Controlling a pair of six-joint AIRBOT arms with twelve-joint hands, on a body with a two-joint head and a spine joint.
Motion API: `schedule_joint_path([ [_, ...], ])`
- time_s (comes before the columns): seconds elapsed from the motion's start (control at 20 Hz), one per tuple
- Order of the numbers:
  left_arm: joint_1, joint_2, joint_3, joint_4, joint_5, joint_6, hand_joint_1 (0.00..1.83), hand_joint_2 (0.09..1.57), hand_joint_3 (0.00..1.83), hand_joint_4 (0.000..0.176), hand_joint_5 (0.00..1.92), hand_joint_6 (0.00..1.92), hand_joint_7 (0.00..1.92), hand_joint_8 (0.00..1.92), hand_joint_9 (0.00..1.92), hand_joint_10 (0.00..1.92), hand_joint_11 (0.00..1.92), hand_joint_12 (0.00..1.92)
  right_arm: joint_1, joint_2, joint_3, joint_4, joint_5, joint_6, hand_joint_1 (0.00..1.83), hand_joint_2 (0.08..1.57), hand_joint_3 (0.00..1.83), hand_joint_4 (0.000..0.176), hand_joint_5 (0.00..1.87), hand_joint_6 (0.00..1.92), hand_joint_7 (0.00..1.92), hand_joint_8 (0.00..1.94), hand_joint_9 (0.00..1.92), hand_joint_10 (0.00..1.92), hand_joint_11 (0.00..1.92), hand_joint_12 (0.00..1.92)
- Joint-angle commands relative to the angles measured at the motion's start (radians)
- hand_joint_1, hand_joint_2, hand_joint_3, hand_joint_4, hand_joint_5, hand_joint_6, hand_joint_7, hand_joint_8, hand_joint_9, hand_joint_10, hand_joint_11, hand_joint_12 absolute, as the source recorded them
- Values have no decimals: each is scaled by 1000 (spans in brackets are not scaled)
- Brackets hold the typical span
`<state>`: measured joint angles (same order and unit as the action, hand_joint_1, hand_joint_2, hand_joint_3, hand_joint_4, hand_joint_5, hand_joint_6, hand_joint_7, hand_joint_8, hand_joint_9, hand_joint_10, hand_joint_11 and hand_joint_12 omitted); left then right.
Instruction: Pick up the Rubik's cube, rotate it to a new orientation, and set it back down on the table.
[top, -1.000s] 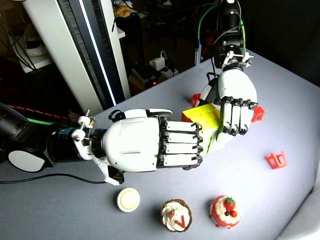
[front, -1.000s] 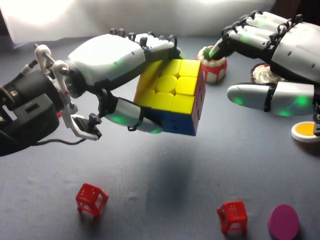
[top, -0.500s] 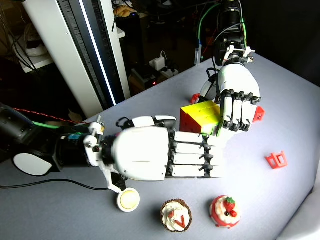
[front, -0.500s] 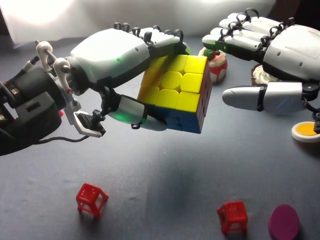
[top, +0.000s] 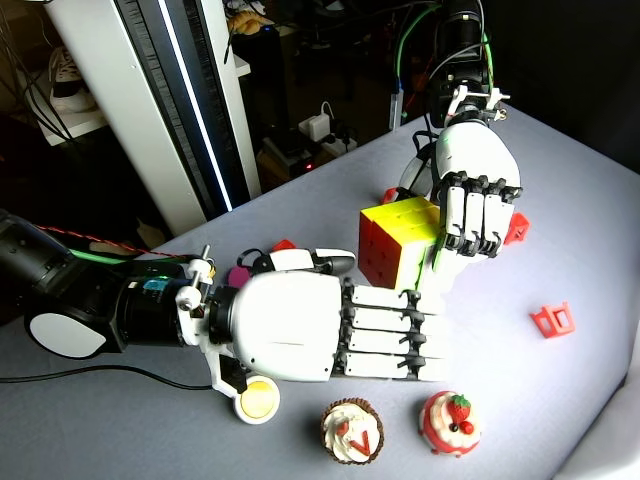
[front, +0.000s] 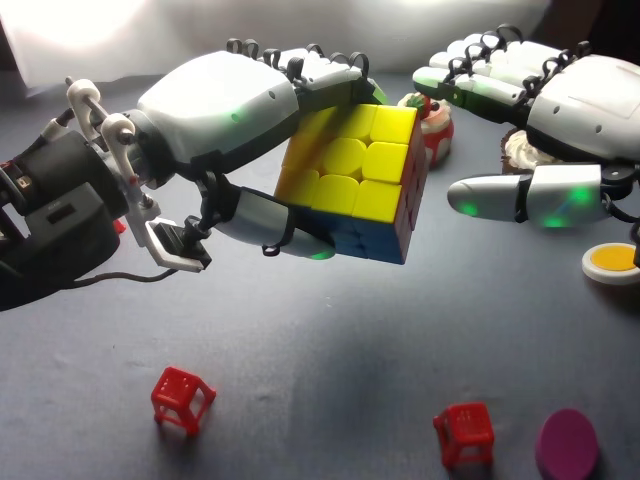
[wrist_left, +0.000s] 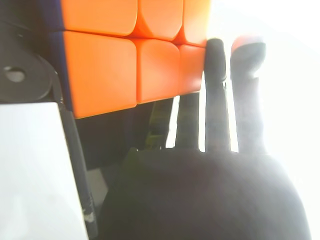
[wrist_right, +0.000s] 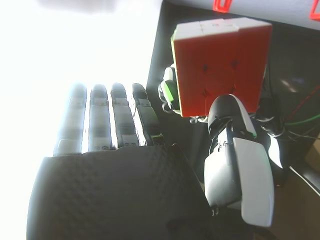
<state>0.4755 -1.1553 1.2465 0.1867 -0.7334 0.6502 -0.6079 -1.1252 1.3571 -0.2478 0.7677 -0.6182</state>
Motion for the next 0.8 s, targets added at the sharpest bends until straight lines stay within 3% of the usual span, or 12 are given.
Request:
schedule_joint_path([
  [0.0,-20,10,-2,-25,-161,-11,1102,1393,15,0,375,1648,638,1825,580,1921,673,1921,10,5,2,37,109,5,0,1158,0,0,9,27,13,5,0,0,0,0],
  [0.15,-20,11,-2,-25,-162,-11,1102,1393,15,0,375,1648,637,1825,580,1921,673,1921,0,3,1,38,107,5,0,1179,0,0,91,60,109,42,32,14,0,0],
  [0.25,-20,11,-2,-26,-162,-11,1102,1393,14,0,375,1648,638,1825,580,1921,673,1921,-6,1,-1,36,108,5,0,1178,0,0,3,5,8,2,0,0,0,0],
  [0.55,-22,11,1,-31,-153,-6,1102,1394,13,0,375,1648,637,1825,580,1921,673,1921,-7,-3,-9,8,110,5,0,1209,11,0,0,0,1,0,0,0,0,0],
  [0.75,-22,10,1,-31,-148,-4,1102,1394,12,0,375,1648,638,1825,580,1921,673,1921,-7,-9,-9,-11,118,5,0,1146,0,0,0,0,0,0,0,0,0,0],
])
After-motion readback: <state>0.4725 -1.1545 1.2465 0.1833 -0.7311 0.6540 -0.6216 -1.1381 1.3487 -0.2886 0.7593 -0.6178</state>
